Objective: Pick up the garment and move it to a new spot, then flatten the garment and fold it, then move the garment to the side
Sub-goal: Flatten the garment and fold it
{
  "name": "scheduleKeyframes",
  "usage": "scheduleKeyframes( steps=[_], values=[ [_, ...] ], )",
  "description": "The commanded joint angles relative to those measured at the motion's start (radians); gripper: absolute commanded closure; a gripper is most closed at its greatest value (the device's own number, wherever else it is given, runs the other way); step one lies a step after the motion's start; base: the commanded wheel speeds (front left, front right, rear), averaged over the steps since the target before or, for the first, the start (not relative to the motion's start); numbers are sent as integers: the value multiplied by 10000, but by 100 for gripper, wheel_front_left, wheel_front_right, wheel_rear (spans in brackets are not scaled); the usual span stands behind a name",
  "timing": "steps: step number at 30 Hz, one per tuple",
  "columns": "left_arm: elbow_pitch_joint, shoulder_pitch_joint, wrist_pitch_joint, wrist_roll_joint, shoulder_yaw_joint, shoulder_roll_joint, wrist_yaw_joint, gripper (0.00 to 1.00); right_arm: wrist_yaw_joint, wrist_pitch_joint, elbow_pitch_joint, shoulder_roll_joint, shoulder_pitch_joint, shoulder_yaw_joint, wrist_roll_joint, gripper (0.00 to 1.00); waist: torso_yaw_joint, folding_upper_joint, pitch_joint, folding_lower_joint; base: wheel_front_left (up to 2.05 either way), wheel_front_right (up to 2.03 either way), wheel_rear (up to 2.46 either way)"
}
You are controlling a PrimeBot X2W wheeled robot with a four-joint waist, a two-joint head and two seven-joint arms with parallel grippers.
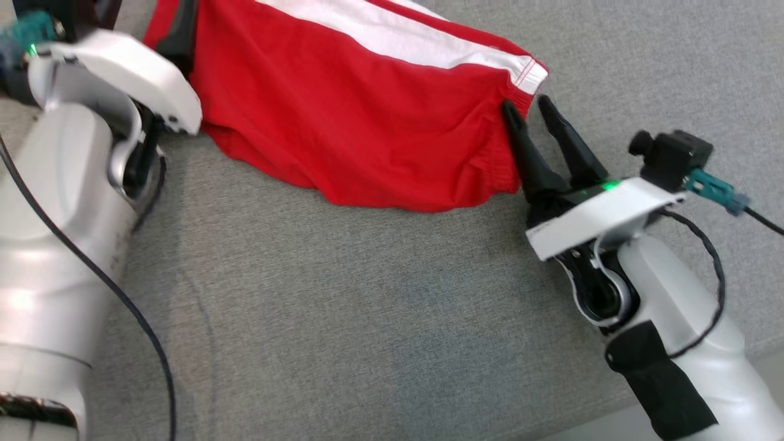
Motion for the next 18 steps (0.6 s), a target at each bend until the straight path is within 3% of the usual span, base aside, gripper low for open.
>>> scheduleKeyframes(
  steps=[1,5,12,18],
  values=[
    [-128,308,-404,96,7,-30,159,0,-1,-163,-139,-195,341,-143,-87,0,198,0,-227,0,0,0,0],
    [-872,1120,-1086,239,184,-57,660,0,-1,-298,-743,-467,895,-844,-885,0,517,0,-544,0,0,0,0],
    [-3514,2934,-1287,656,805,328,1683,0,-1,-300,-2630,-291,2041,-3155,-3298,0,997,0,-1088,0,0,0,0],
    [-5455,4591,-1286,867,1424,526,2332,0,-1,-302,-3299,-153,2780,-4027,-5019,0,1225,0,-1513,0,0,0,0]
  ],
)
